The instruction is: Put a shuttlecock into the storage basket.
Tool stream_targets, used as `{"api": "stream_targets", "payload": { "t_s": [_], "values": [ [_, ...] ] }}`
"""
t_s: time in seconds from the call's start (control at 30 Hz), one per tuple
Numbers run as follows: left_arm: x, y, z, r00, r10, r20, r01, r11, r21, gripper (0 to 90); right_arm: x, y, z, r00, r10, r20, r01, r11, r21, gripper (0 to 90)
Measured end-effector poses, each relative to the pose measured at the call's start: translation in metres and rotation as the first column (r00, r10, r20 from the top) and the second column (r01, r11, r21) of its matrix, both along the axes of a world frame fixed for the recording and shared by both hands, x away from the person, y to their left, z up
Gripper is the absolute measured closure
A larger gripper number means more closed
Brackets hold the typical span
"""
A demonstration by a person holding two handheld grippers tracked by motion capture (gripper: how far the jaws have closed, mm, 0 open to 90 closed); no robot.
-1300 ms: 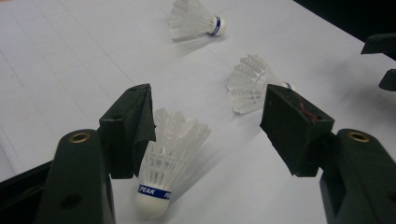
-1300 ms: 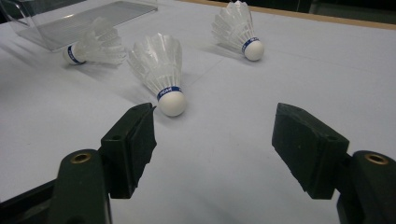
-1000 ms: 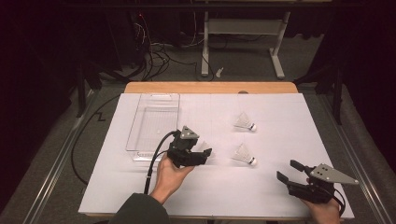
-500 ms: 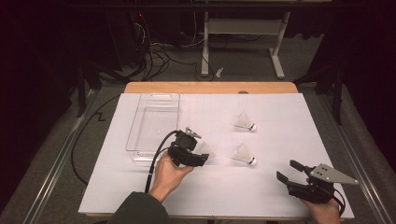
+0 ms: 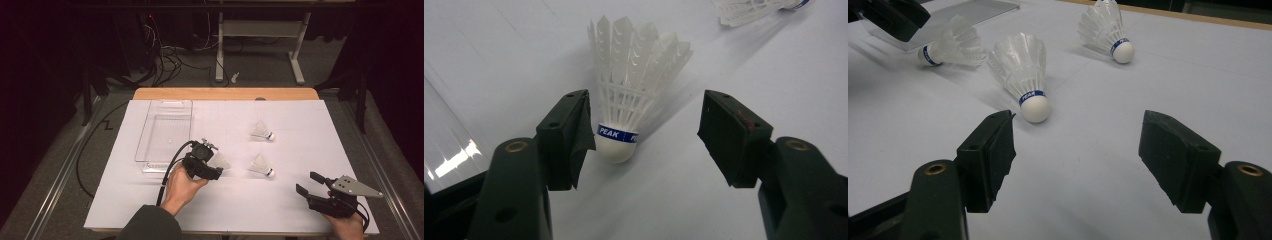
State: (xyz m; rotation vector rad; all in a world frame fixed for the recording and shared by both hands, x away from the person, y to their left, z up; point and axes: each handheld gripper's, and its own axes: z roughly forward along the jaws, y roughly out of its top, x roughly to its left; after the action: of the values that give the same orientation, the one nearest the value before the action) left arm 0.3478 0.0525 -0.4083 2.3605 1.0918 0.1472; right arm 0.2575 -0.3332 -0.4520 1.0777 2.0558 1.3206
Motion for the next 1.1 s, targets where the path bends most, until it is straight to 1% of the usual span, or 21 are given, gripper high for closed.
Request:
{"api": "stream_targets", "payload": {
  "t_s": [0.13,0.27,0.33,0.43,0.47,0.57,0.6,0.67,0.7,0.77,0.8,0.87,0.9,1.1],
  "values": [
    [0.001,-0.001,-0.002,1.0000,-0.003,-0.009,0.004,0.9996,0.027,38.1,0.001,0.000,-0.001,1.0000,0.001,-0.009,-0.001,1.0000,0.001,30.8],
    [0.002,-0.002,-0.003,0.9998,-0.004,-0.021,0.005,0.9991,0.041,38.0,0.002,-0.001,-0.001,0.9999,-0.005,-0.012,0.005,1.0000,0.006,30.8],
    [0.003,-0.002,-0.005,0.9997,-0.006,-0.024,0.007,0.9984,0.056,37.9,0.002,-0.001,-0.001,0.9999,-0.004,-0.013,0.004,1.0000,0.006,30.8],
    [0.005,-0.003,-0.005,0.9990,-0.007,-0.044,0.010,0.9982,0.059,37.5,0.002,-0.001,-0.002,0.9998,-0.005,-0.019,0.005,0.9999,0.013,30.8],
    [0.005,-0.003,-0.005,0.9990,-0.007,-0.044,0.010,0.9982,0.059,37.3,0.002,-0.001,-0.002,0.9998,-0.005,-0.019,0.005,0.9999,0.013,30.8],
    [0.006,-0.003,-0.005,0.9982,-0.013,-0.059,0.016,0.9979,0.062,36.8,0.002,-0.005,-0.002,0.9996,-0.013,-0.025,0.014,0.9992,0.038,30.7],
    [0.007,-0.004,-0.005,0.9981,-0.008,-0.060,0.012,0.9977,0.066,36.5,0.003,-0.005,-0.002,0.9994,-0.016,-0.032,0.017,0.9987,0.047,30.6],
    [0.008,-0.004,-0.006,0.9982,-0.009,-0.059,0.013,0.9976,0.069,36.4,0.003,-0.006,-0.003,0.9992,-0.016,-0.037,0.018,0.9986,0.049,30.4],
    [0.007,-0.006,-0.008,0.9983,-0.011,-0.057,0.016,0.9970,0.076,36.4,0.004,-0.005,-0.003,0.9991,-0.012,-0.039,0.014,0.9987,0.048,30.4],
    [0.006,-0.011,-0.011,0.9987,-0.013,-0.049,0.018,0.9930,0.117,35.9,0.002,-0.003,-0.001,0.9997,-0.006,-0.024,0.006,0.9994,0.035,30.6],
    [0.006,-0.011,-0.011,0.9987,-0.013,-0.049,0.018,0.9930,0.117,35.9,0.002,-0.003,-0.002,0.9997,-0.003,-0.025,0.004,0.9995,0.032,30.6],
    [0.004,-0.015,-0.012,0.9992,-0.018,-0.037,0.024,0.9887,0.148,36.1,0.002,-0.003,-0.002,0.9996,-0.003,-0.030,0.004,0.9994,0.033,30.6],
    [0.004,-0.016,-0.013,0.9993,-0.017,-0.034,0.022,0.9880,0.153,36.2,0.002,-0.003,-0.002,0.9995,-0.003,-0.030,0.004,0.9994,0.035,30.6],
    [0.009,-0.017,-0.017,0.9984,-0.010,-0.055,0.019,0.9848,0.172,37.4,0.003,-0.003,-0.002,0.9995,0.001,-0.032,0.000,0.9994,0.034,30.6]
  ]
}}
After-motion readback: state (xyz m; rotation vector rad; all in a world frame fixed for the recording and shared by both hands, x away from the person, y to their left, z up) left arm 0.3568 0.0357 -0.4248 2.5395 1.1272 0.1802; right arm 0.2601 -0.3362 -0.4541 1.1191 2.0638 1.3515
